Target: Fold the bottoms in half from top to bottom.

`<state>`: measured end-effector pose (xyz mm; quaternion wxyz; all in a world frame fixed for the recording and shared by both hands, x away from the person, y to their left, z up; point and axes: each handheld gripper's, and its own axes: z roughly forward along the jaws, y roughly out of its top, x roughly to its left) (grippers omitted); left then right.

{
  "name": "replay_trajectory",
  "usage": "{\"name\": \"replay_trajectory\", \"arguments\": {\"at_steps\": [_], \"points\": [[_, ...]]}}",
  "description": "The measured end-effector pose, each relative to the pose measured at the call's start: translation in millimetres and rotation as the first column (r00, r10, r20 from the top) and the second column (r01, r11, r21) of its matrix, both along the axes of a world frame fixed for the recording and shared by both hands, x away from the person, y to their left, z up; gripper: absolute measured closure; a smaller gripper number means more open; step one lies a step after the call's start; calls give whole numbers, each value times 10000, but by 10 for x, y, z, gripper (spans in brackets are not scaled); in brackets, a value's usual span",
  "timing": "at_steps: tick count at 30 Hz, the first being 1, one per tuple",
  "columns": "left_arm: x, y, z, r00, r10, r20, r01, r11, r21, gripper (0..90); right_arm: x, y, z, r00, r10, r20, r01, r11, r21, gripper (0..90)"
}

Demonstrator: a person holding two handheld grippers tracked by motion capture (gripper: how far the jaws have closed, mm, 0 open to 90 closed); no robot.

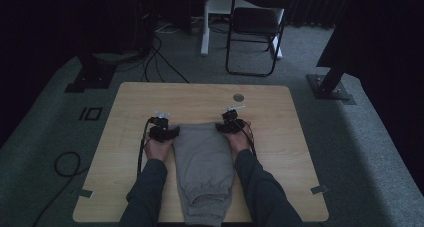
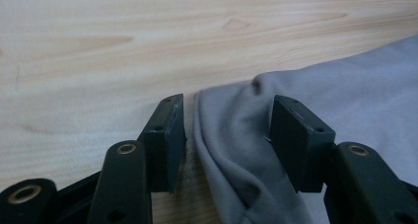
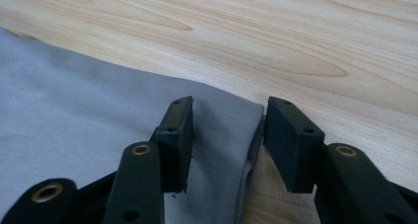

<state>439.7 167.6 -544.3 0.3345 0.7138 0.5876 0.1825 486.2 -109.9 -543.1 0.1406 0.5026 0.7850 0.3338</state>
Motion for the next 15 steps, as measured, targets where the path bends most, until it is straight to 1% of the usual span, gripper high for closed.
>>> {"name": "replay_trajectory", "arguments": {"at_steps": [1, 4, 8, 9, 12, 14, 15], "points": [[8, 6, -17, 10000, 54, -63, -54, 10000, -27, 481, 3, 5, 1, 10000, 14, 14, -14, 10000, -50, 538], [12, -2, -20, 10000, 7, -63, -7, 10000, 2, 495, 11, 27, 3, 9999, 150, 65, -148, 9995, -279, 542], [4, -8, -22, 10000, -62, -55, 62, 10000, 24, 542, 17, 40, 2, 9995, 315, 98, -312, 9991, -275, 590], [2, -7, -21, 9999, -107, -78, 107, 9999, -47, 570, 16, 44, 2, 9992, 383, 93, -381, 9989, -257, 620], [3, 7, -24, 9993, -320, -197, 310, 9984, -464, 699, 17, 57, 2, 9985, 546, 52, -546, 9984, -151, 712], [6, 22, -24, 9989, -384, -279, 366, 9973, -641, 772, 25, 69, 6, 9979, 647, -105, -647, 9979, 3, 786], [8, 24, -20, 9988, -396, -301, 376, 9972, -654, 803, 30, 79, 11, 9975, 695, -145, -695, 9976, -4, 807]]}}
